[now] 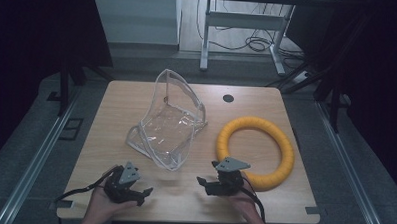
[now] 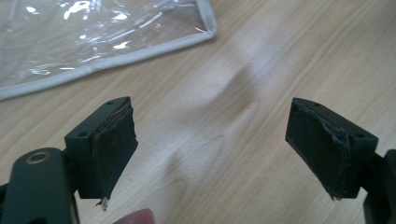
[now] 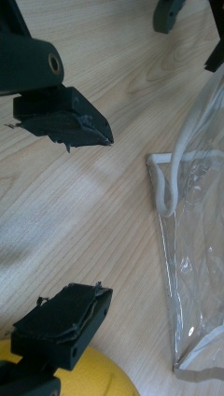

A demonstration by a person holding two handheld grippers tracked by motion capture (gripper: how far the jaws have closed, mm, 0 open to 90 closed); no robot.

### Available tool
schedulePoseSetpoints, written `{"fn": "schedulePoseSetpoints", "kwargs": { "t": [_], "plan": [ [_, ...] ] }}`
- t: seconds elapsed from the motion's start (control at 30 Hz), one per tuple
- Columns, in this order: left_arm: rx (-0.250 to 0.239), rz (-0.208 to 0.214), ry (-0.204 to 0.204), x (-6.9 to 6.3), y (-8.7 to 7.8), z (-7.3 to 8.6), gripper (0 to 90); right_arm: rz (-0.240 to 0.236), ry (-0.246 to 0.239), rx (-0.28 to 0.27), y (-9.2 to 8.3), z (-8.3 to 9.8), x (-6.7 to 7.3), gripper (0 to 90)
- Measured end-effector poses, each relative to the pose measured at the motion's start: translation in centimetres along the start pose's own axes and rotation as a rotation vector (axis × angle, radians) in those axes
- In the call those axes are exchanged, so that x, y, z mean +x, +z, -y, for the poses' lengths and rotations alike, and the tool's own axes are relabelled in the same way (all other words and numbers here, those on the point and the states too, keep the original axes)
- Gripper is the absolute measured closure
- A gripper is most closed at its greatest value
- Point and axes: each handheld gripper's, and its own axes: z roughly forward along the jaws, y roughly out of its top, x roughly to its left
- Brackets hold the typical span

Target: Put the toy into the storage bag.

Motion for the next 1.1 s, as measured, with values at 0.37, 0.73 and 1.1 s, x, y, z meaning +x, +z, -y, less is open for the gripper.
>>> {"fn": "schedulePoseSetpoints", "kwargs": {
  "t": [0.37, 0.73, 1.1],
  "plan": [
    [-0.004, -0.010, -0.004, 0.1, -0.2, 0.0, 15.9, 0.008, 0.011, -0.013, -1.3, -0.3, -0.8, 25.1],
    [-0.001, -0.013, -0.008, 0.2, -0.4, 0.0, 16.0, -0.008, -0.012, 0.024, -2.8, -0.7, -2.0, 24.9],
    [-0.004, -0.010, -0.013, 0.2, -0.5, 0.0, 15.9, -0.003, -0.021, 0.078, -4.3, -1.9, -3.7, 26.0]
  ]
}}
